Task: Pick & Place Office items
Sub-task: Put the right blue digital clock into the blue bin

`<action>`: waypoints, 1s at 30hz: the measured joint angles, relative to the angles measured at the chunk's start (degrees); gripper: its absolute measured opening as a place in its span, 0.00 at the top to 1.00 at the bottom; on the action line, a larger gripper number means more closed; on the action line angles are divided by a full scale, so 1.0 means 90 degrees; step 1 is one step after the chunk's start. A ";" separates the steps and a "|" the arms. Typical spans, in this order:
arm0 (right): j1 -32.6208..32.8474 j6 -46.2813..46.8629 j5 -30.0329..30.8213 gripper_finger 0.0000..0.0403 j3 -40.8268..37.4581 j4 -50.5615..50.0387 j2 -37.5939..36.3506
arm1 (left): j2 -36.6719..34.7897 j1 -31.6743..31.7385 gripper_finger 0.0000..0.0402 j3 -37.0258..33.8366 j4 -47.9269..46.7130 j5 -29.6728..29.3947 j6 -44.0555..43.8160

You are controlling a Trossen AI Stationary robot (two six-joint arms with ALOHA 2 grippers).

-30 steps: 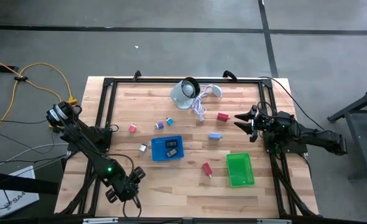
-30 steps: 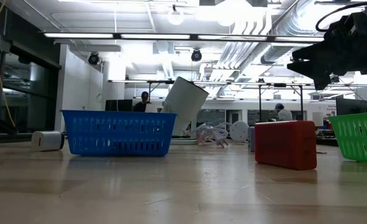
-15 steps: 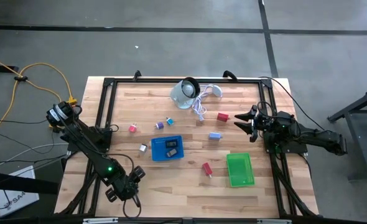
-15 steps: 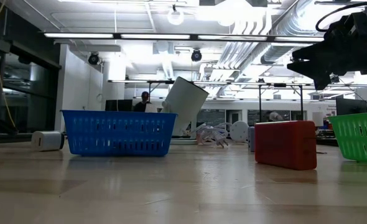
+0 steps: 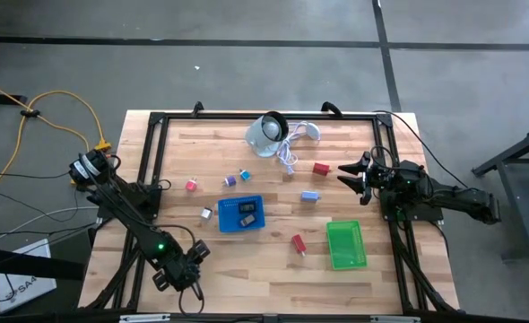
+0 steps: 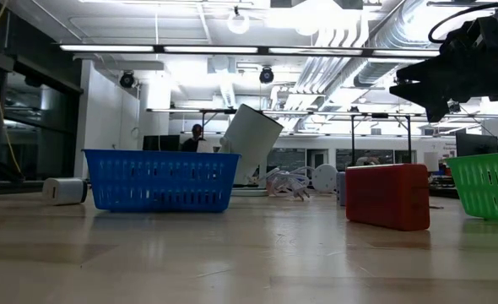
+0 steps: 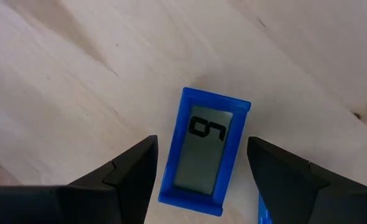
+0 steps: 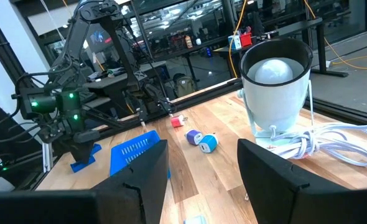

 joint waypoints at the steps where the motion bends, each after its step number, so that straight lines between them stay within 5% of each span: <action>1: 0.0000 0.0000 0.0000 0.56 -0.0001 0.0000 0.0001 | 0.0004 0.0000 0.40 0.0000 -0.0017 -0.0015 0.0002; 17: 0.0000 0.0000 0.0000 0.56 0.0000 0.0000 -0.0001 | 0.0006 0.0000 0.40 0.0000 -0.0056 -0.0095 0.0023; 30: 0.0000 0.0000 0.0000 0.56 -0.0001 0.0000 0.0000 | 0.0006 0.0000 0.52 0.0000 -0.0147 -0.0092 -0.0128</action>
